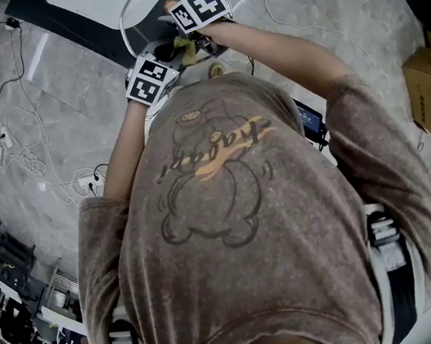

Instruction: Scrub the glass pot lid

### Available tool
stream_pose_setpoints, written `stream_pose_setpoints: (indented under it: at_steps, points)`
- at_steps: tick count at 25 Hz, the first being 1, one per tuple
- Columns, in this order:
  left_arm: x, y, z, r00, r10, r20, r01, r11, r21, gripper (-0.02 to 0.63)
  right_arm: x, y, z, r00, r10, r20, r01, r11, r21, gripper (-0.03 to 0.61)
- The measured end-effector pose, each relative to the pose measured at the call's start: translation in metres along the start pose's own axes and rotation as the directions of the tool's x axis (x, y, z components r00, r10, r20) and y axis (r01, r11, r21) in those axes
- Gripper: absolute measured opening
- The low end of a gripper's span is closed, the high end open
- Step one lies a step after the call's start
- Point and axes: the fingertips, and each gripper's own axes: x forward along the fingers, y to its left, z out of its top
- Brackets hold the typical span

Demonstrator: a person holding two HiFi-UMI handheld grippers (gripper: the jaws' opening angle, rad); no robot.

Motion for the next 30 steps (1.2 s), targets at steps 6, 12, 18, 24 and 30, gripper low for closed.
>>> stream_pose_setpoints:
  at_steps: [6,12,18,24,30]
  points:
    - [-0.024,0.020,-0.021,1.000,0.010,-0.020,-0.009,1.000,0.013,0.066,0.002,0.002,0.001,1.000,0.002,-0.003,-0.002,1.000,0.002,0.245]
    - [-0.051,0.063,-0.044,0.997,0.067,-0.034,-0.068,0.997,-0.036,0.066,0.005,0.004,0.001,1.000,0.010,0.000,-0.010,1.000,0.004,0.244]
    - [-0.054,0.099,-0.047,0.996,0.052,-0.066,-0.054,0.998,-0.024,0.067,0.011,0.001,0.004,1.000,0.016,-0.005,-0.016,1.000,0.012,0.244]
    - [-0.051,0.121,-0.037,0.996,0.058,-0.061,-0.060,0.998,-0.026,0.067,0.007,-0.002,0.004,1.000,0.017,0.000,-0.017,1.000,0.017,0.244]
    - [-0.050,0.155,-0.031,0.992,0.107,-0.062,-0.111,0.991,-0.075,0.067,0.004,0.001,0.003,1.000,0.022,-0.001,-0.022,0.999,0.028,0.239]
